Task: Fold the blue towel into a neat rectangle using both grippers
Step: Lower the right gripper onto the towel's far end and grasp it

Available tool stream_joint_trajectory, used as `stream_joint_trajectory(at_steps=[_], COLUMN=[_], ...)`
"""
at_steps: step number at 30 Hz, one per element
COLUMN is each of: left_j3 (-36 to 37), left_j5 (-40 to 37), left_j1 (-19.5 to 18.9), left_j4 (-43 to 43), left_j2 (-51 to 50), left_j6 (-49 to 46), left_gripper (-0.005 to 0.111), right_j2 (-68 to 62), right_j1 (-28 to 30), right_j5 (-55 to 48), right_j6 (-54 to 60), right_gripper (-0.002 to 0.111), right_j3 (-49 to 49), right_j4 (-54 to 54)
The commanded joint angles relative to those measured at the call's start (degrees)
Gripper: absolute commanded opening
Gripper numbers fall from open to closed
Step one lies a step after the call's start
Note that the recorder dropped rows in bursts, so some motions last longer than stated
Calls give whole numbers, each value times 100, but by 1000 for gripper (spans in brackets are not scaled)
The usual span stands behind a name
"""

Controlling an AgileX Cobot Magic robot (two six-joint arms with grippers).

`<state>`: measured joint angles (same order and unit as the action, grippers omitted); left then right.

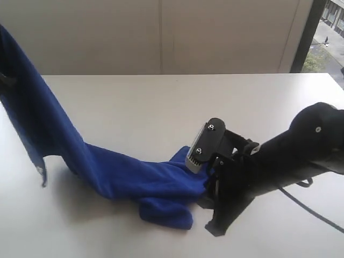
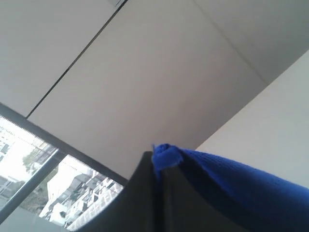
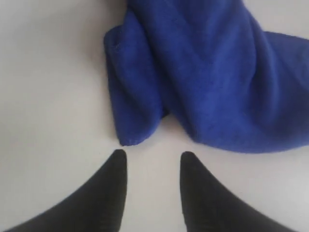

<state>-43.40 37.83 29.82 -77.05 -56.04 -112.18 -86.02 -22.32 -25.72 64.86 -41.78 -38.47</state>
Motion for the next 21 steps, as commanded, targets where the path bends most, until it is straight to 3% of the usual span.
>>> stream_joint_trajectory(at_steps=[1,6,10,13,17,21], left_j3=[8,8,8,8,8,8], left_j5=[150,578,757,647,373,273], left_j1=[-188,-188,-188,-188,-188,-188], left_j4=[-37,129,106,79,67,67], left_j2=[66,66,76,76,76,76], left_j6=[-912,-912,-912,-912,-912,-912], left_gripper=[0,0,0,0,0,0], right_j2=[-353,-1299,-1744,-2062,-2504,-2903], right_j1=[40,310,517,696,939,1014], right_j5=[946,-646,-929,-1348,-2114,-2216], right_j6=[-1492,-2361,-2719,-2793,-2491,-2275], right_gripper=[36,36,36,36,36,36], right_j3=[-505,-2166,-3012,-3420,-3815,-3965], right_j4=[175,1140,2106,2818,2863,2865])
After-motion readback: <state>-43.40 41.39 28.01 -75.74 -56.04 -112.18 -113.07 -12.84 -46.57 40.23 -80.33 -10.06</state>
